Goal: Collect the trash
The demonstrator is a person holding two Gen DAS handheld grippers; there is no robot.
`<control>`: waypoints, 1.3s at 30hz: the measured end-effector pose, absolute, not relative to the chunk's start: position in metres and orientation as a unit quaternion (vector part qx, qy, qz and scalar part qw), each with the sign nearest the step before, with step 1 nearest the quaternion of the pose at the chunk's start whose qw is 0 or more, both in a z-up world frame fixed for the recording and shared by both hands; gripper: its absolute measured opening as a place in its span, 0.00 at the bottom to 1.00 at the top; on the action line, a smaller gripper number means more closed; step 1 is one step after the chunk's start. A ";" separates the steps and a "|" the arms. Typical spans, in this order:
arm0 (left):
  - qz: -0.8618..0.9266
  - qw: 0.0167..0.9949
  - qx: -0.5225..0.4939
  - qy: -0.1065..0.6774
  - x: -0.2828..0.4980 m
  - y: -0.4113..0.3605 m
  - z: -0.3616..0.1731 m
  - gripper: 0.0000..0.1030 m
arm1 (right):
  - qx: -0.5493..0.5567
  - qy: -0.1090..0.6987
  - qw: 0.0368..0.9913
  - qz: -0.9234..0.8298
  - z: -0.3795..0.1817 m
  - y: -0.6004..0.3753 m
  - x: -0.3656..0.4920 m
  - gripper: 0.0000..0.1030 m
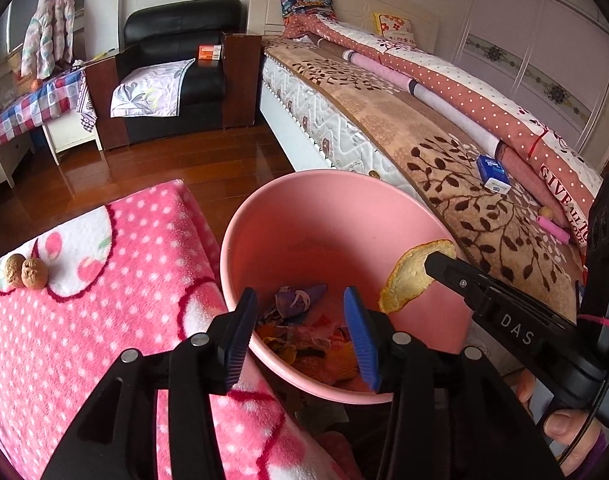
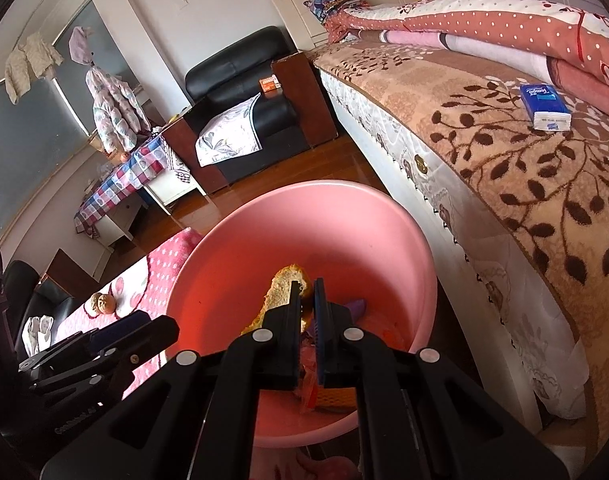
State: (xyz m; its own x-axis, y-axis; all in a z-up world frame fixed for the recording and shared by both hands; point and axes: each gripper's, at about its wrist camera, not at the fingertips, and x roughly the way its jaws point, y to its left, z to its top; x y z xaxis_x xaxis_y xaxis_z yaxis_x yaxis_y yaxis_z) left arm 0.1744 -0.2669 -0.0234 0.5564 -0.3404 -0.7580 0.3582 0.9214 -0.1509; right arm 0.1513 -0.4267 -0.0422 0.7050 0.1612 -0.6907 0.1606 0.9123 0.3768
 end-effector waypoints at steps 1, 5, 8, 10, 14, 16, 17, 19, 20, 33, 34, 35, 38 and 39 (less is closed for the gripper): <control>-0.198 0.883 0.010 0.426 0.174 -0.266 -0.023 0.46 | 0.210 0.385 0.899 0.000 -0.043 -0.427 0.151 0.06; -0.197 0.885 0.008 0.421 0.170 -0.261 -0.019 0.49 | 0.210 0.390 0.897 -0.003 -0.045 -0.425 0.151 0.06; -0.196 0.887 0.004 0.418 0.168 -0.257 -0.017 0.52 | 0.211 0.394 0.895 -0.008 -0.046 -0.424 0.151 0.06; -0.194 0.887 0.002 0.418 0.167 -0.255 -0.016 0.52 | 0.213 0.395 0.894 -0.008 -0.046 -0.424 0.151 0.07; -0.193 0.887 -0.001 0.418 0.164 -0.252 -0.015 0.52 | 0.218 0.394 0.893 0.000 -0.045 -0.423 0.150 0.23; -0.193 0.888 -0.001 0.418 0.162 -0.250 -0.014 0.52 | 0.217 0.392 0.894 0.003 -0.042 -0.422 0.150 0.27; -0.193 0.888 -0.001 0.418 0.163 -0.250 -0.014 0.52 | 0.216 0.391 0.895 0.005 -0.041 -0.421 0.149 0.28; -0.193 0.888 -0.003 0.417 0.160 -0.248 -0.013 0.52 | 0.212 0.389 0.897 0.008 -0.038 -0.418 0.148 0.29; -0.193 0.889 -0.003 0.416 0.159 -0.246 -0.012 0.52 | 0.209 0.388 0.898 0.008 -0.036 -0.417 0.147 0.29; -0.194 0.895 -0.014 0.402 0.141 -0.235 0.006 0.52 | 0.183 0.363 0.914 0.017 -0.012 -0.399 0.122 0.31; -0.195 0.895 -0.015 0.400 0.139 -0.234 0.008 0.52 | 0.181 0.362 0.914 0.017 -0.011 -0.397 0.119 0.31; -0.195 0.896 -0.016 0.399 0.137 -0.233 0.009 0.52 | 0.178 0.361 0.915 0.017 -0.010 -0.396 0.116 0.31; -0.198 0.897 -0.018 0.396 0.131 -0.231 0.013 0.52 | 0.173 0.359 0.917 0.016 -0.008 -0.392 0.107 0.31; -0.198 0.897 -0.018 0.395 0.130 -0.231 0.014 0.52 | 0.173 0.358 0.917 0.016 -0.007 -0.391 0.104 0.31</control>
State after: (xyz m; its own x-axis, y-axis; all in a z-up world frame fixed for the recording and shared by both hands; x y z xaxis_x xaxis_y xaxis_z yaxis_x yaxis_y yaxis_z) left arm 0.1296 -0.2307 0.0140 0.6098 -0.3701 -0.7008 0.3409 0.9208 -0.1896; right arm 0.1044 -0.3914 -0.0072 0.7433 0.1540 -0.6510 0.0942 0.9393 0.3298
